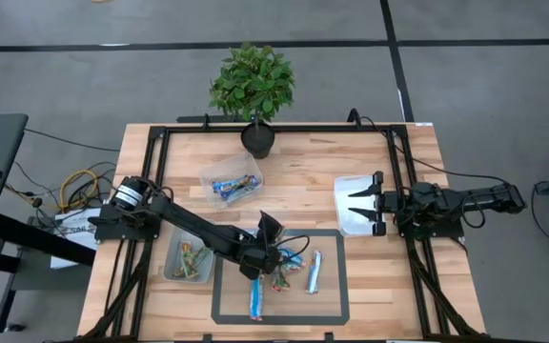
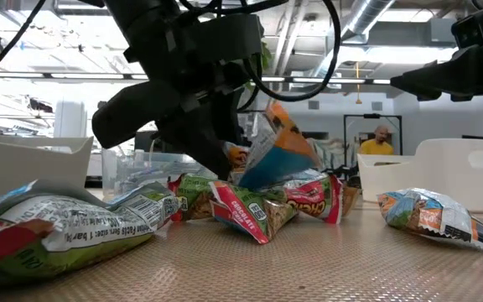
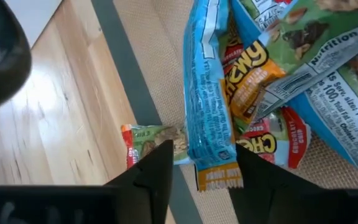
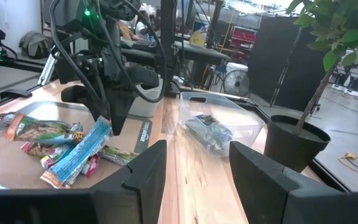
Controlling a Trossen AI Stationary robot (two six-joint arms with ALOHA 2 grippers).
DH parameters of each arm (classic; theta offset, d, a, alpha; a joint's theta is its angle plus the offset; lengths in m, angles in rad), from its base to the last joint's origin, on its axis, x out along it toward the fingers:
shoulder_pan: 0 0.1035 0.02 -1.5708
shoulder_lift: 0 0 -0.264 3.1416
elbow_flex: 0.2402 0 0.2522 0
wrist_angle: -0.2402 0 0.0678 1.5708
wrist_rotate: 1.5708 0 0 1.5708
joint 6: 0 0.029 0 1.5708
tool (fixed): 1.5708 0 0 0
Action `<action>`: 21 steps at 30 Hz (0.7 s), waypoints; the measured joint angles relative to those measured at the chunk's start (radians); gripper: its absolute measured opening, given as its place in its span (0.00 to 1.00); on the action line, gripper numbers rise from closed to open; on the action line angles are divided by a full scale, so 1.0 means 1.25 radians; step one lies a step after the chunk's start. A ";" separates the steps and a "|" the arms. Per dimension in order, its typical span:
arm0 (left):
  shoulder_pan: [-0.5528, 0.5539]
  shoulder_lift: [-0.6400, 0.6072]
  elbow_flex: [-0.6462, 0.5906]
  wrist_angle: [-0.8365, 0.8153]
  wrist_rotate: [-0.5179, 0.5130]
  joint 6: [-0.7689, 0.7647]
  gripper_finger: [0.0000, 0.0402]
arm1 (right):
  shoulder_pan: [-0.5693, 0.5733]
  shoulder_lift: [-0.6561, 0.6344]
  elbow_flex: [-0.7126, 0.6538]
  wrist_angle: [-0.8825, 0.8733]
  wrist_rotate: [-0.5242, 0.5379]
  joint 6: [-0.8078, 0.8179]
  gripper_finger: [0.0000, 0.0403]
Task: Pick and place Granola Bars by type
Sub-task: Put the yellow granola bar into the gray bin
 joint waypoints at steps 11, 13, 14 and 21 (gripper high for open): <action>-0.009 0.000 0.000 0.000 -0.015 -0.022 0.01 | 0.000 0.000 0.000 0.000 0.000 0.000 0.42; -0.014 -0.001 0.000 0.000 -0.041 -0.022 0.01 | 0.000 0.000 0.000 0.000 0.000 0.000 0.42; -0.018 -0.003 0.000 -0.004 -0.054 -0.023 0.01 | 0.000 0.000 0.000 0.000 0.000 0.000 0.42; -0.034 -0.044 0.000 -0.056 -0.105 -0.138 0.00 | 0.000 0.000 0.000 0.001 0.000 0.000 0.42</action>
